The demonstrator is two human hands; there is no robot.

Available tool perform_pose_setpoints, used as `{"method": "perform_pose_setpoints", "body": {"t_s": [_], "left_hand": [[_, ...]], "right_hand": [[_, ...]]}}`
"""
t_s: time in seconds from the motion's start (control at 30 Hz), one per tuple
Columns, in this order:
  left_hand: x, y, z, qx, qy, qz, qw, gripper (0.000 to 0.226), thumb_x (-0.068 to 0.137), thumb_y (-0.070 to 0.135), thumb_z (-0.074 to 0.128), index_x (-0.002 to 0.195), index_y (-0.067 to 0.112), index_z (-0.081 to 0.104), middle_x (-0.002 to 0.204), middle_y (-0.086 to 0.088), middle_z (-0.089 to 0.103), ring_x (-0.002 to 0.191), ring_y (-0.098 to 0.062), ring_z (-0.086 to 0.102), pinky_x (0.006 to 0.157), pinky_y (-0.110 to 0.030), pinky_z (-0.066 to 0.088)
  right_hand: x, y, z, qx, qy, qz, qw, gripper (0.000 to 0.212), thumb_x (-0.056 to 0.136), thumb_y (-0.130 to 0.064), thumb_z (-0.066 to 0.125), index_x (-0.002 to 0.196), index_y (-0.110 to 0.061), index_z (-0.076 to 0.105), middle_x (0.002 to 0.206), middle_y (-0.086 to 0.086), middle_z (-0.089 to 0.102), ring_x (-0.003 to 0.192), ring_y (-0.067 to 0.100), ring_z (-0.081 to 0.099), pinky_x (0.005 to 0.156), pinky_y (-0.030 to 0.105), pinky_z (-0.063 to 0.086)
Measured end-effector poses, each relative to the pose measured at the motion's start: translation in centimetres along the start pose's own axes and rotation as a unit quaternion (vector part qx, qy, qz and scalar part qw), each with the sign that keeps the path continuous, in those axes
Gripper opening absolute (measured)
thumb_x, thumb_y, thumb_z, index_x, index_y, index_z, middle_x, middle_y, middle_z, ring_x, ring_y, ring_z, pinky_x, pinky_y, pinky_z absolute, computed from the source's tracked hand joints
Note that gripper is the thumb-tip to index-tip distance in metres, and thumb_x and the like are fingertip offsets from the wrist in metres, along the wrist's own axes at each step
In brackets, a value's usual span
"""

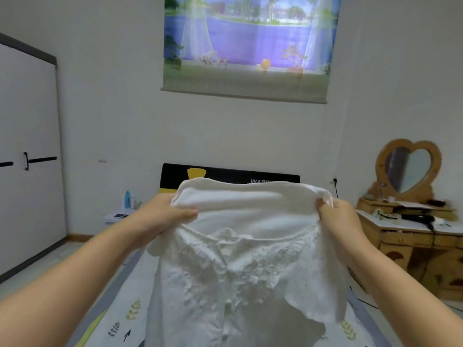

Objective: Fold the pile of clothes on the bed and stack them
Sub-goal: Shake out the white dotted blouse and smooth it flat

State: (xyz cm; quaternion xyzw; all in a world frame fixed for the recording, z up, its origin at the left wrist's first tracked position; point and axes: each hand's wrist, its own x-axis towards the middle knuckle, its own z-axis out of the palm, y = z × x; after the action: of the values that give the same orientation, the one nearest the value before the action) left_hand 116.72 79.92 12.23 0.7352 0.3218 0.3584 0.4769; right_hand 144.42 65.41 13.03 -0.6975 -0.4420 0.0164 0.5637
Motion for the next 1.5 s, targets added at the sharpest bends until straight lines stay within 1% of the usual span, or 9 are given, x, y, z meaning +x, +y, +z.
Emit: {"method": "perform_pose_setpoints", "body": {"t_s": [0.17, 0.33, 0.6, 0.7, 0.8, 0.97, 1.1, 1.3, 1.5], "left_hand": [[0.4, -0.2, -1.0, 0.171, 0.05, 0.031, 0.984, 0.017, 0.089, 0.021, 0.059, 0.074, 0.024, 0.066, 0.066, 0.006, 0.068, 0.063, -0.008, 0.062, 0.055, -0.021, 0.044], [0.9, 0.1, -1.0, 0.257, 0.221, 0.095, 0.936, 0.047, 0.087, 0.03, 0.06, 0.048, 0.016, 0.039, 0.047, 0.003, 0.036, 0.05, -0.016, 0.032, 0.051, -0.03, 0.021], [3.0, 1.2, -1.4, 0.087, 0.321, 0.018, 0.943, 0.016, 0.087, 0.013, 0.04, 0.09, 0.011, 0.056, 0.096, -0.014, 0.057, 0.086, -0.026, 0.049, 0.073, -0.032, 0.037], [3.2, 1.6, -0.8, 0.087, 0.291, 0.054, 0.951, 0.036, 0.083, -0.001, 0.036, 0.069, 0.022, 0.059, 0.079, -0.005, 0.059, 0.078, -0.026, 0.05, 0.066, -0.03, 0.04], [2.4, 2.1, -0.1, 0.096, 0.238, 0.021, 0.966, 0.041, 0.076, -0.002, 0.041, 0.04, 0.015, 0.052, 0.044, 0.002, 0.044, 0.051, -0.021, 0.036, 0.049, -0.024, 0.023], [1.2, 2.0, -1.5, 0.078, -0.035, -0.079, 0.993, 0.024, 0.068, 0.029, 0.071, 0.068, 0.005, 0.069, 0.063, -0.009, 0.063, 0.054, -0.019, 0.06, 0.047, -0.023, 0.045], [1.1, 1.1, -3.0, 0.057, -0.165, -0.071, 0.982, 0.087, 0.033, 0.04, 0.093, 0.099, -0.001, 0.057, 0.094, -0.016, 0.067, 0.082, -0.028, 0.065, 0.069, -0.036, 0.055], [0.0, -1.5, -1.6, 0.122, -0.059, -0.017, 0.991, 0.015, 0.082, 0.021, 0.07, 0.074, 0.014, 0.059, 0.069, 0.0, 0.065, 0.06, -0.012, 0.06, 0.053, -0.025, 0.047], [-1.4, -6.2, 1.1, 0.086, 0.05, -0.004, 0.995, 0.02, 0.094, 0.016, 0.051, 0.089, -0.003, 0.053, 0.078, -0.012, 0.052, 0.072, -0.019, 0.046, 0.066, -0.032, 0.034]], "right_hand": [[-0.8, 0.2, -0.4, -0.065, -0.037, -0.021, 0.997, 0.035, 0.082, -0.028, 0.061, 0.05, -0.019, 0.052, 0.049, -0.004, 0.051, 0.053, 0.017, 0.047, 0.054, 0.026, 0.033], [-0.5, 0.8, -0.7, -0.221, -0.068, -0.029, 0.972, 0.036, 0.099, -0.024, 0.035, 0.07, -0.012, 0.053, 0.069, 0.006, 0.051, 0.065, 0.02, 0.043, 0.054, 0.03, 0.028], [-1.0, 0.9, -2.0, -0.472, -0.15, -0.113, 0.862, 0.005, 0.092, -0.017, 0.048, 0.093, -0.02, 0.051, 0.078, -0.002, 0.048, 0.072, 0.018, 0.048, 0.051, 0.024, 0.032], [-0.8, 0.5, -2.9, -0.428, -0.163, -0.063, 0.887, 0.013, 0.086, -0.013, 0.053, 0.097, -0.017, 0.059, 0.087, 0.002, 0.059, 0.079, 0.018, 0.055, 0.062, 0.027, 0.046], [-0.3, 0.1, -4.1, -0.258, -0.146, 0.017, 0.955, 0.014, 0.085, -0.008, 0.049, 0.076, -0.005, 0.059, 0.072, 0.009, 0.054, 0.065, 0.019, 0.048, 0.054, 0.027, 0.033], [-0.3, 0.8, -5.1, -0.026, -0.113, 0.149, 0.982, 0.011, 0.084, -0.011, 0.05, 0.075, -0.008, 0.055, 0.075, 0.012, 0.05, 0.068, 0.022, 0.045, 0.058, 0.03, 0.03], [-0.7, 2.2, -4.9, -0.029, -0.13, 0.137, 0.981, 0.028, 0.09, -0.025, 0.049, 0.078, -0.006, 0.065, 0.069, 0.011, 0.061, 0.06, 0.021, 0.056, 0.054, 0.026, 0.04], [-1.8, 3.8, -5.1, -0.095, -0.212, 0.055, 0.971, 0.031, 0.089, -0.038, 0.058, 0.079, -0.01, 0.068, 0.074, 0.003, 0.071, 0.062, 0.016, 0.065, 0.057, 0.026, 0.049], [-3.7, 7.5, -4.7, -0.186, -0.275, 0.078, 0.94, 0.022, 0.092, -0.011, 0.054, 0.079, 0.0, 0.067, 0.073, 0.014, 0.064, 0.066, 0.022, 0.056, 0.064, 0.03, 0.041]]}}
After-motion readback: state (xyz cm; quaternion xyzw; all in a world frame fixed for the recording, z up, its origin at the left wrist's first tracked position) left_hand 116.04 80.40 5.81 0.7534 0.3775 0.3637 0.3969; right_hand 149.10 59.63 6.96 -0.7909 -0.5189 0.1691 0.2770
